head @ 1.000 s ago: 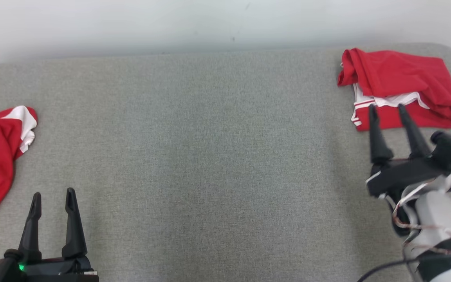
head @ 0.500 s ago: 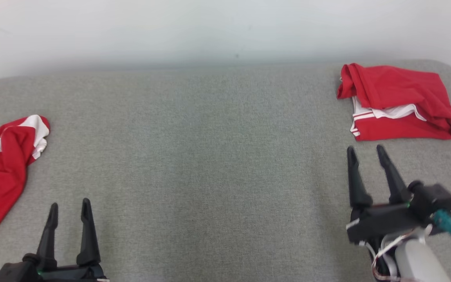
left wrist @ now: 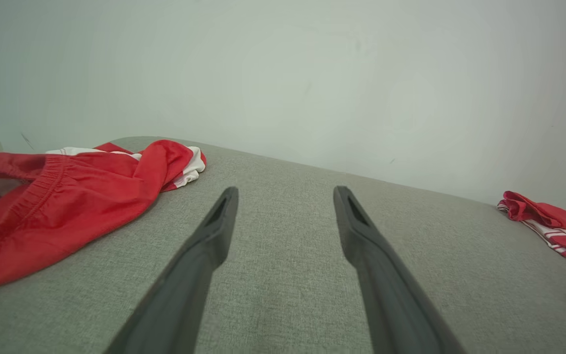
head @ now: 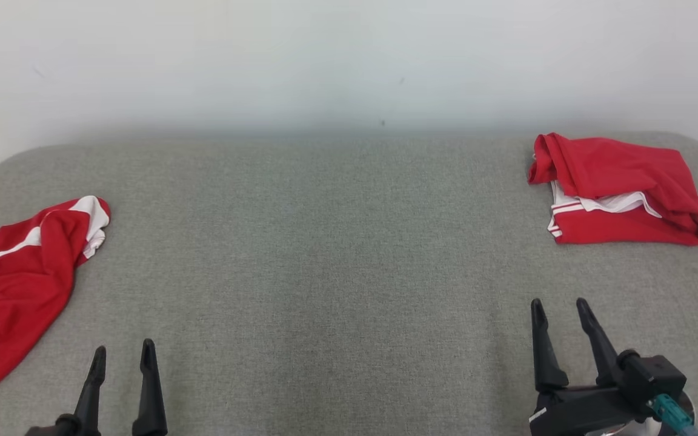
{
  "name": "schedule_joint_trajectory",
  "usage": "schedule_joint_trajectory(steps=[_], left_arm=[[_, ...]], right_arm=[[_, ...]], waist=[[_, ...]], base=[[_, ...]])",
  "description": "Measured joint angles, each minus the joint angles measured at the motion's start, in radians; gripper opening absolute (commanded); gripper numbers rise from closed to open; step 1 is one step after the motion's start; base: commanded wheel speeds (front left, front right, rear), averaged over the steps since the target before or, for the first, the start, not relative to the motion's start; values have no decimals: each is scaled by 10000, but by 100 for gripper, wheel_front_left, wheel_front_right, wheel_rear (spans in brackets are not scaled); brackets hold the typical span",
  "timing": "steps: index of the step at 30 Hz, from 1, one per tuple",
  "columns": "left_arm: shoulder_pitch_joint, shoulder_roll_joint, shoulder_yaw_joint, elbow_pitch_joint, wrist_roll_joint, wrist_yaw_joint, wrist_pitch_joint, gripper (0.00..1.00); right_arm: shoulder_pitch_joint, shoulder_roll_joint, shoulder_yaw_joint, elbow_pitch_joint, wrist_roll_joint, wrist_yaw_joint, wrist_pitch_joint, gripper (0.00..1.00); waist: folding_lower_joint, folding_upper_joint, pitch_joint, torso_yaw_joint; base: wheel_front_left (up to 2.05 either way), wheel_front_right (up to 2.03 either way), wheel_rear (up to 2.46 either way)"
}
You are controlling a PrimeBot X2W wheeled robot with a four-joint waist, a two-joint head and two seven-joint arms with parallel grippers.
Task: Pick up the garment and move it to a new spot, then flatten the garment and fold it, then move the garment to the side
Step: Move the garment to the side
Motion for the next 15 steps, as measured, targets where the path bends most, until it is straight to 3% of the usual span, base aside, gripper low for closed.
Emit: schedule_joint_trajectory(steps=[4,15], left_arm=[[30,-6,-90,228,485,-2,0,100],[62,0,-31,418,579,-84,0,100]], right_arm=[[180,180,-94,-8,-127,0,0,100],[293,291,-29,159,-508,0,0,100]], waist=[[0,0,-146,91],[1,1,-387,194]], base=[[0,0,0],[0,0,0]])
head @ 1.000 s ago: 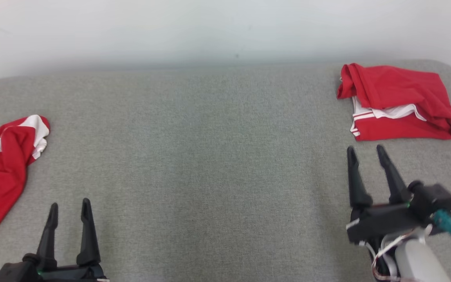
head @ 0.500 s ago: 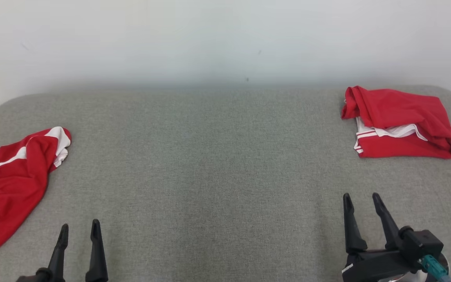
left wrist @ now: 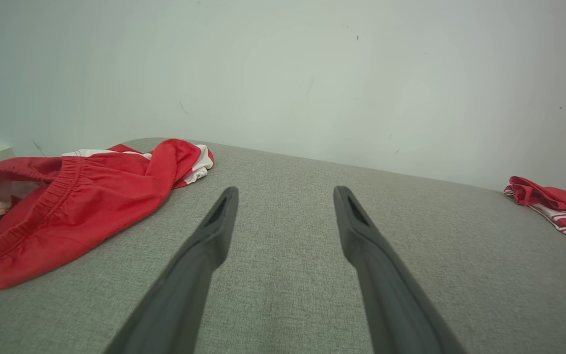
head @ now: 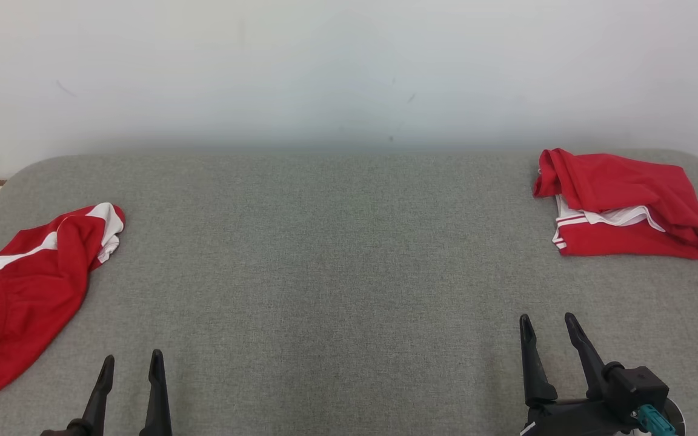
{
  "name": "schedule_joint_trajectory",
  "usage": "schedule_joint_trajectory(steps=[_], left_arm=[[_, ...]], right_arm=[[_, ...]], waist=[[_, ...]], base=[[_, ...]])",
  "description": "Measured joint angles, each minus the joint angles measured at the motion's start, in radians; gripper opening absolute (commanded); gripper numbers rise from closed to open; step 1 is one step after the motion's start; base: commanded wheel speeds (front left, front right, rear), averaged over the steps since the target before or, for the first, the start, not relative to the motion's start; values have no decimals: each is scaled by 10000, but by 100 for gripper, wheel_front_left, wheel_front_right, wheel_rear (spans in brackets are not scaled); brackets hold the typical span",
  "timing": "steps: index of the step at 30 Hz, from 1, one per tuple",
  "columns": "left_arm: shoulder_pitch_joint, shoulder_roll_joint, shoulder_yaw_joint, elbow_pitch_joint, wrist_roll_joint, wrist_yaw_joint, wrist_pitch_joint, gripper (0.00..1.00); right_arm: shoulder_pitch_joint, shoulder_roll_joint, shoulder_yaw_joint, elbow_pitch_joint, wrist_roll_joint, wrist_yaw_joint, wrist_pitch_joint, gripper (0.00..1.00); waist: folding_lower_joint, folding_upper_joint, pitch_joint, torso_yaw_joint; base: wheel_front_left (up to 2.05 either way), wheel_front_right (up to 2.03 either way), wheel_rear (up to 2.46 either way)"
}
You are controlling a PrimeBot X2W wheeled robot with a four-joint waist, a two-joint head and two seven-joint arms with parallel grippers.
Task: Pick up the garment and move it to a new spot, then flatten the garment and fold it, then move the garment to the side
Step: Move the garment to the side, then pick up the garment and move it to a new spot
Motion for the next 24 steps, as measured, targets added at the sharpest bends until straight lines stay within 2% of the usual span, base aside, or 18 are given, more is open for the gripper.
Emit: schedule_joint_trajectory(steps=[13,24], left_arm=[[97,0,0,36,-27,88,0,100],[103,-4,104,73,-31,117,0,100]], right_arm=[[46,17,-21,196,2,0,0,100],[80,17,-23,370,94,0,0,100]], waist=[[1,0,-104,145],[1,0,-64,836]], base=[[0,0,0],[0,0,0]])
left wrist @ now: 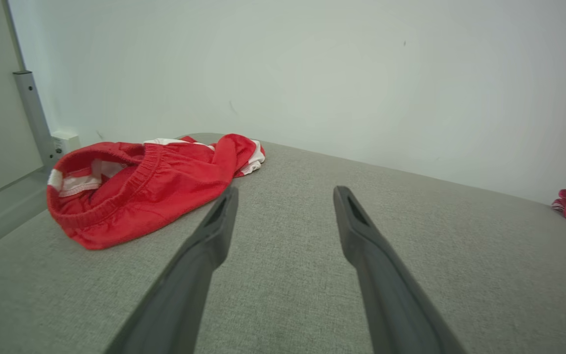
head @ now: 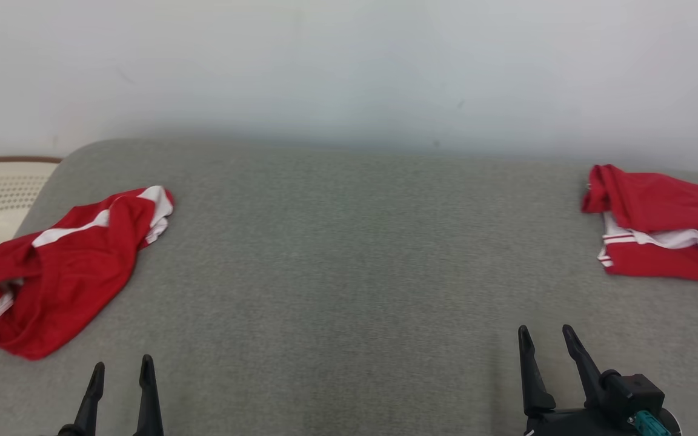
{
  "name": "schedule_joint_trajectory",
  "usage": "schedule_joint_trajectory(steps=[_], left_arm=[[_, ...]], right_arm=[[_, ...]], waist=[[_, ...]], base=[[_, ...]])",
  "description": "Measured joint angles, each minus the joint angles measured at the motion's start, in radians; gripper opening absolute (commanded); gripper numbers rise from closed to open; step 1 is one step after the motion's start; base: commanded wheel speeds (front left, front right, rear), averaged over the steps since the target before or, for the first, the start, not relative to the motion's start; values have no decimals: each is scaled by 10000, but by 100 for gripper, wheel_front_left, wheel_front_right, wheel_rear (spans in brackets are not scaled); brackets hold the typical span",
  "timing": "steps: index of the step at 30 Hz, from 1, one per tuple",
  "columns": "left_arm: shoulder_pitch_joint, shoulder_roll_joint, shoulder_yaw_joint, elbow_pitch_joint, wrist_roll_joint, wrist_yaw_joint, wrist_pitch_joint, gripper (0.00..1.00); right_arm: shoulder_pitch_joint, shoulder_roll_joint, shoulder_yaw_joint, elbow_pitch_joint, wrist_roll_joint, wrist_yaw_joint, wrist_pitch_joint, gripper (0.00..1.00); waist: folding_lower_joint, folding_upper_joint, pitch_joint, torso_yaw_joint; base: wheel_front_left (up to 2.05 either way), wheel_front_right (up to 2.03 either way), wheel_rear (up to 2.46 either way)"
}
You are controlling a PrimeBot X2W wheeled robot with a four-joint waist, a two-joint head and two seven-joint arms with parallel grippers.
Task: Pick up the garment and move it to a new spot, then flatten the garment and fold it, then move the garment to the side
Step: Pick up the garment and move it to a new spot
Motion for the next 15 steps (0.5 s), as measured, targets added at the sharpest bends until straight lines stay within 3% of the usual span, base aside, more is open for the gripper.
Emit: schedule_joint_trajectory(steps=[15], left_arm=[[10,2,201,27,-140,215,0,100]], right_arm=[[-106,-10,52,109,40,0,0,100]], waist=[[0,0,207,1837]], base=[[0,0,0]])
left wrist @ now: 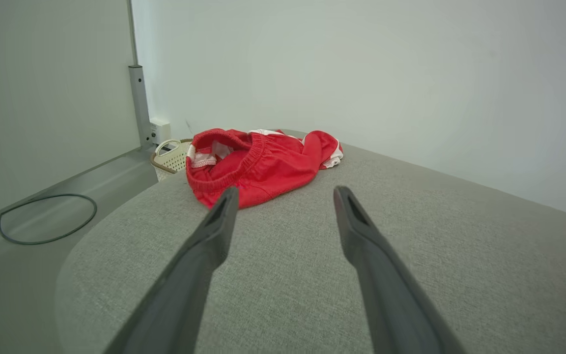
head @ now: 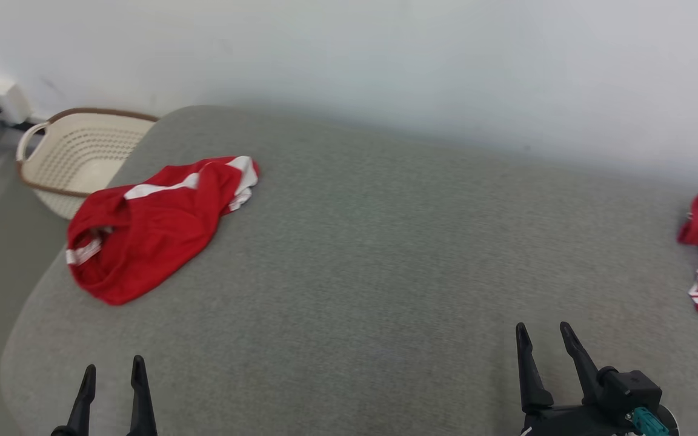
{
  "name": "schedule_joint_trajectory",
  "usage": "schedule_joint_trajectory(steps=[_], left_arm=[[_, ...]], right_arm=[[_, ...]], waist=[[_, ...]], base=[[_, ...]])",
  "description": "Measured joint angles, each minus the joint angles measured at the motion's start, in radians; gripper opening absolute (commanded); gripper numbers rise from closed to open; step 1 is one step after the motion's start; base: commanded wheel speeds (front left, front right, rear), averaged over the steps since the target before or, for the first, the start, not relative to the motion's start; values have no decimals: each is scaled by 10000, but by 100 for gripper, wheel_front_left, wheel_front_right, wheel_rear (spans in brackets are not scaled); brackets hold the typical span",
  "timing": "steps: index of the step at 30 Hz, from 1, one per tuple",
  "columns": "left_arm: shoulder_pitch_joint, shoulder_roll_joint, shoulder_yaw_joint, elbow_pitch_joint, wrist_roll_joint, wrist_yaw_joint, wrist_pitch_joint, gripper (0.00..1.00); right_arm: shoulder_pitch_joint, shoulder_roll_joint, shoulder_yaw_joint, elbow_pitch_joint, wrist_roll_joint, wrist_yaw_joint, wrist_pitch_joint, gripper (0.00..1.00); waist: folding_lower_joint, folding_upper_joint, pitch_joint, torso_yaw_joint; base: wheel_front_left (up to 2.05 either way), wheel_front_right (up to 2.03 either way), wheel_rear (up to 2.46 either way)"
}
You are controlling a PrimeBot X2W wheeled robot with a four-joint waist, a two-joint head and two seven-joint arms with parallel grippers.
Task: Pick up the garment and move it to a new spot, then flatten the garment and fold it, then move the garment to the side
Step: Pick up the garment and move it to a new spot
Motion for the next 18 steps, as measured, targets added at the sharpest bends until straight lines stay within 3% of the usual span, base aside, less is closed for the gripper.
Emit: schedule_joint_trajectory(steps=[10,18], left_arm=[[101,0,23,-115,-4,92,0,100],[192,2,165,-100,-21,90,0,100]], right_arm=[[-77,-2,155,40,50,0,0,100],[-79,10,316,109,138,0,0,100]], waist=[[0,0,68,1325],[0,0,46,1706]], base=[[0,0,0],[0,0,0]])
